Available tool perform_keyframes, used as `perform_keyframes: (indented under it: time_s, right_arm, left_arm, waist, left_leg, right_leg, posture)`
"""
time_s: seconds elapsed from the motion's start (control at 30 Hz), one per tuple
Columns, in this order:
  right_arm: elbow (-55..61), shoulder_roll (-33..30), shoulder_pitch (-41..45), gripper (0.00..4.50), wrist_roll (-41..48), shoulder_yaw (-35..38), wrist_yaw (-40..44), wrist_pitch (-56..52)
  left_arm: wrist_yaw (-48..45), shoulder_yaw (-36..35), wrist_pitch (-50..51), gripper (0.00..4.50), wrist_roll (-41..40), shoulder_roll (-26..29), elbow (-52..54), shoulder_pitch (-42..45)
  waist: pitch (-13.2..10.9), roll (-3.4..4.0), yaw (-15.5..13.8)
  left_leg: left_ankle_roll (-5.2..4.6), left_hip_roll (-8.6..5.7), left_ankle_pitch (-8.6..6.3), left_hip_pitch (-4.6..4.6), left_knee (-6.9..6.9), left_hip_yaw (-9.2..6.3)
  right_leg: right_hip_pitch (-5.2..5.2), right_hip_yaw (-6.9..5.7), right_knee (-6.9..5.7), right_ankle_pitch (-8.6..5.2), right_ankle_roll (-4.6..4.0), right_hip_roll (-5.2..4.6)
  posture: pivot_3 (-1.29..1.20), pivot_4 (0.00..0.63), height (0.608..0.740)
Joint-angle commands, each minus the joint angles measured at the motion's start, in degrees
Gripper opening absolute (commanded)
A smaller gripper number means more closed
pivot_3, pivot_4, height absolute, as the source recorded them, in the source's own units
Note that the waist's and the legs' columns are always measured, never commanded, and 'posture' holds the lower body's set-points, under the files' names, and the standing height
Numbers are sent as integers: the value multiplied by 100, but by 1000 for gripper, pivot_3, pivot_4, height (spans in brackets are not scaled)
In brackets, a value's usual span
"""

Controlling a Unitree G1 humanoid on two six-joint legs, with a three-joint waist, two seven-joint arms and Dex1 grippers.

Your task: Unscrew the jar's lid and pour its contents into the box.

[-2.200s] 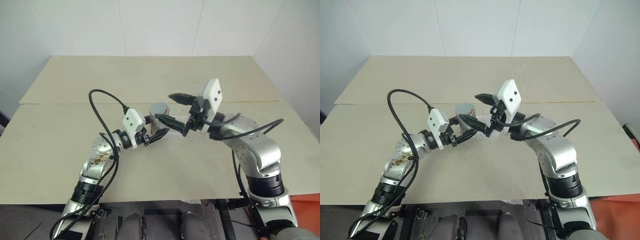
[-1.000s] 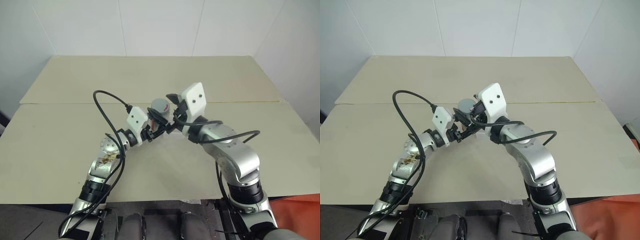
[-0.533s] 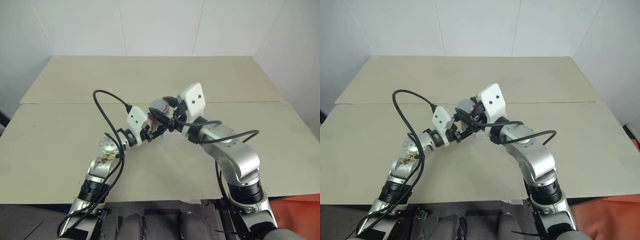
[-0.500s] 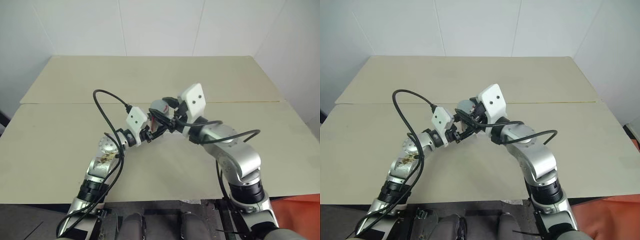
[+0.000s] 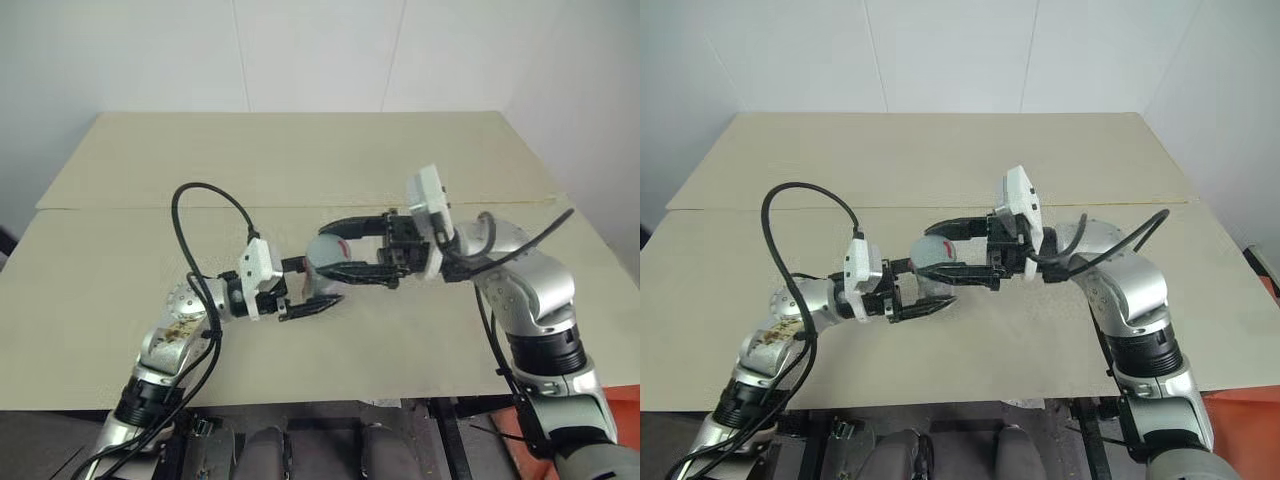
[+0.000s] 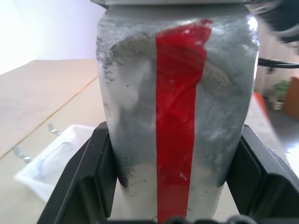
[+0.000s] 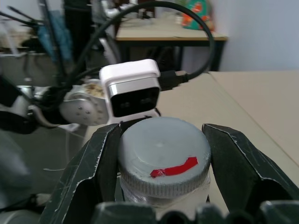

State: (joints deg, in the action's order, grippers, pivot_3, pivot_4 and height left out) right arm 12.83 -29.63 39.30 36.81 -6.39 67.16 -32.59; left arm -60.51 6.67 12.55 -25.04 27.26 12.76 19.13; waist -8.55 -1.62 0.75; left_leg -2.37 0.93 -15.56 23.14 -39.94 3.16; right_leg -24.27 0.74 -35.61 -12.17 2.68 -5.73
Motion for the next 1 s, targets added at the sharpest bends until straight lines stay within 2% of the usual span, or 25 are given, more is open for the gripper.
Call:
perform_keyframes:
  time_s: [0.03,0.17,0.33,0.37,0.4,0.5,0.77,1.0]
  right_arm:
    - [-148,-162,-7,2764,60,-75,548,111]
    - [-210,-128,-22,2764,6,-120,575,184]
    - [-208,-20,-49,2764,-80,-7,133,238]
    - [-198,-22,-50,3468,-66,3,117,224]
    - [-166,-28,-66,3590,-72,27,45,208]
    - [-56,-28,-142,4471,-153,113,-249,202]
    - [29,84,-205,4471,-258,425,-1149,281]
    - [279,206,-381,4471,-750,498,-2179,370]
  left_arm:
    - [-14,-386,-91,2787,-285,115,248,45]
    - [24,-361,-105,2787,-257,81,235,67]
    - [132,-282,-150,2787,-142,-26,141,124]
    - [137,-272,-162,2787,-127,-34,127,129]
    - [180,-253,-173,2787,-82,-52,99,143]
    - [333,-195,-202,2787,57,-142,-30,207]
    - [1112,-125,-154,2787,507,-508,-373,383]
    - [2481,45,-202,2787,1550,-998,-925,628]
  waist:
    - [0,0,-8]
    - [0,0,-12]
    - [0,0,-11]
    - [0,0,-11]
    - [0,0,-17]
    - [0,0,-29]
    - [0,0,-28]
    - [0,0,-68]
  left_leg:
    - [0,0,0,0,0,0]
    - [0,-2,0,1,-1,0]
    - [0,-2,0,1,-1,0]
    - [0,-2,0,1,-1,0]
    - [0,-2,0,1,-1,0]
    - [0,-4,0,1,-2,0]
    - [1,-5,0,1,-2,1]
    - [0,-7,0,2,-2,1]
  right_leg:
    - [0,0,0,0,0,0]
    - [0,-1,1,0,0,-1]
    - [0,-1,-1,0,0,-1]
    - [0,-1,-1,0,0,-1]
    - [0,-1,-2,0,0,-1]
    - [0,-1,-1,0,0,-3]
    - [0,-1,-2,0,0,-3]
    - [0,-1,-2,0,1,-3]
  posture:
    - [0,150,740]
    - [0,150,740]
    - [0,150,740]
    - [0,150,740]
    - [0,150,740]
    - [0,150,740]
    - [0,150,740]
    - [0,150,740]
